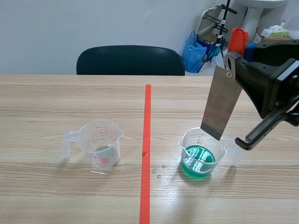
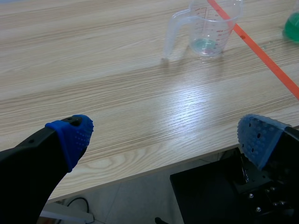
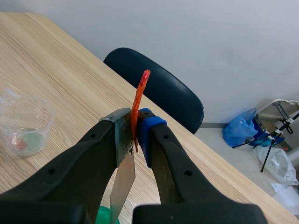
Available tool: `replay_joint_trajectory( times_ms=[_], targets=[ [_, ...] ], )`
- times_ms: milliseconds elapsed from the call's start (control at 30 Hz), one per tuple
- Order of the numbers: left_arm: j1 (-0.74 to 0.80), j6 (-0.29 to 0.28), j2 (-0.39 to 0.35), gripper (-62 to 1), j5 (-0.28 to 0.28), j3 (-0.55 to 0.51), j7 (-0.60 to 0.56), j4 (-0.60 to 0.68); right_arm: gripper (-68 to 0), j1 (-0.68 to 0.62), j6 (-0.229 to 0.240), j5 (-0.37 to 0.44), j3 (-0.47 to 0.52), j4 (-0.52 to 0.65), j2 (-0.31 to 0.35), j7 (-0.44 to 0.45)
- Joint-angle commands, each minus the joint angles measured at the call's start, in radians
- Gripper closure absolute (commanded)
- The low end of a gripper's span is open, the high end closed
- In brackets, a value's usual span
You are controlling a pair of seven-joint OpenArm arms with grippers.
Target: Do the redox reaction experiment
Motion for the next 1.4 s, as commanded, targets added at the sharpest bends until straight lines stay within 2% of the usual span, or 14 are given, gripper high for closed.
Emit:
replay_joint_trajectory(
  times_ms=[0, 200, 1033, 1167, 1267, 1367],
  targets=[
    [0.001, 0.002, 0.011, -62.3, -0.003, -0.012, -0.013, 0.011, -1.3, 0.007, -0.006, 0.011, 0.013, 0.025, 0.007, 0.016],
    [0.001, 0.002, 0.011, -62.3, -0.003, -0.012, -0.013, 0.011, -1.3, 0.007, -0.006, 0.034, 0.013, 0.025, 0.007, 0.014],
    [0.001, 0.002, 0.011, -62.3, -0.003, -0.012, 0.009, 0.011, -1.3, 0.007, -0.007, 0.034, 0.013, 0.02, 0.007, 0.014],
    [0.001, 0.002, 0.011, -62.3, -0.003, -0.012, 0.009, 0.011, -1.3, 0.015, -0.002, 0.034, 0.005, -0.011, 0.007, 0.039],
    [0.001, 0.002, 0.011, -62.3, -0.003, -0.012, 0.009, 0.011, -1.3, 0.032, 0.028, 0.034, -0.013, -0.054, 0.007, 0.062],
    [0.001, 0.002, 0.01, -62.3, -0.003, -0.012, 0.009, 0.011, -1.3, 0.057, 0.031, 0.034, -0.034, -0.097, 0.006, 0.089]
  ],
)
